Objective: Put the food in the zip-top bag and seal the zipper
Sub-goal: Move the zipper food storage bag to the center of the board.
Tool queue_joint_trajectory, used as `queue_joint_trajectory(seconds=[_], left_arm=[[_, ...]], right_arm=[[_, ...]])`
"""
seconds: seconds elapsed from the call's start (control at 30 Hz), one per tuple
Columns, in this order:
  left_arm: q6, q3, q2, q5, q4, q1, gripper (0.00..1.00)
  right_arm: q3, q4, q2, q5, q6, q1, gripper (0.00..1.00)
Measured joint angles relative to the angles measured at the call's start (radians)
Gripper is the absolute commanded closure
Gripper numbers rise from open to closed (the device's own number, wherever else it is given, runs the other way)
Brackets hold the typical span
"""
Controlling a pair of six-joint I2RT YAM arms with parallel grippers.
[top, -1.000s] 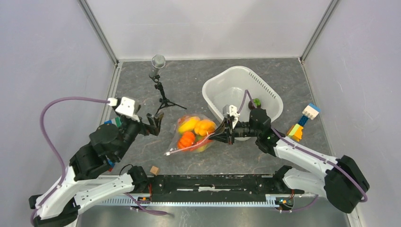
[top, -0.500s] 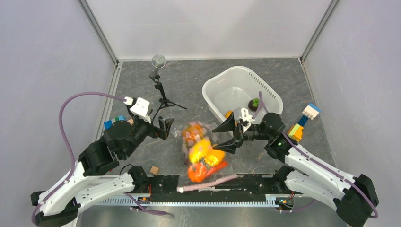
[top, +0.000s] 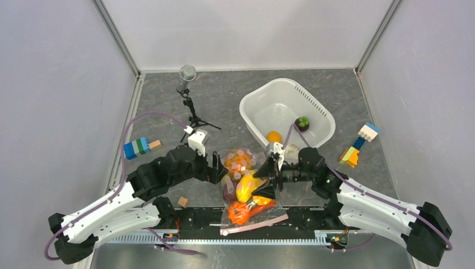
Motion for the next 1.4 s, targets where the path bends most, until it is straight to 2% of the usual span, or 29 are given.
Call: queue_joint_trajectory(seconds=[0.13, 0.4, 0.53, 0.67, 0.87, 0.97, 1.1, 1.4], left_arm=[[-0.095, -0.063, -0.015, 0.094, -0.018, 0.0, 0.0], [-0.233, -0.159, -0.038, 0.211, -0.025, -0.002, 0.0], [-0.266, -0.217, -0.005, 0.25, -0.006, -0.013, 0.0], [-0.281, -0.275, 0.011, 0.285, 0.048, -0.013, 0.0], [-0.309, -0.348, 0.051, 0.312, 0.221, -0.013, 0.01], [-0.319, -0.359, 0.086, 0.283, 0.3, -0.013, 0.01], [-0.316, -0.358, 0.108, 0.223, 0.351, 0.003, 0.01], [-0.217, -0.31, 0.136, 0.108, 0.359, 0.153, 0.0]], right_arm=[[-0.073, -0.124, -0.122, 0.072, 0.014, 0.028, 0.17], [-0.084, -0.43, -0.368, 0.28, 0.02, 0.028, 0.11], [-0.161, -0.461, -0.435, 0.34, 0.103, 0.029, 0.11], [-0.305, -0.394, -0.444, 0.334, 0.219, 0.03, 0.11], [-0.344, -0.19, -0.261, 0.271, 0.285, 0.03, 0.12], [-0.274, -0.14, -0.081, 0.249, 0.244, 0.03, 0.14], [-0.175, -0.113, 0.074, 0.263, 0.179, 0.03, 0.12], [0.055, -0.067, 0.358, 0.396, 0.078, 0.03, 0.09]])
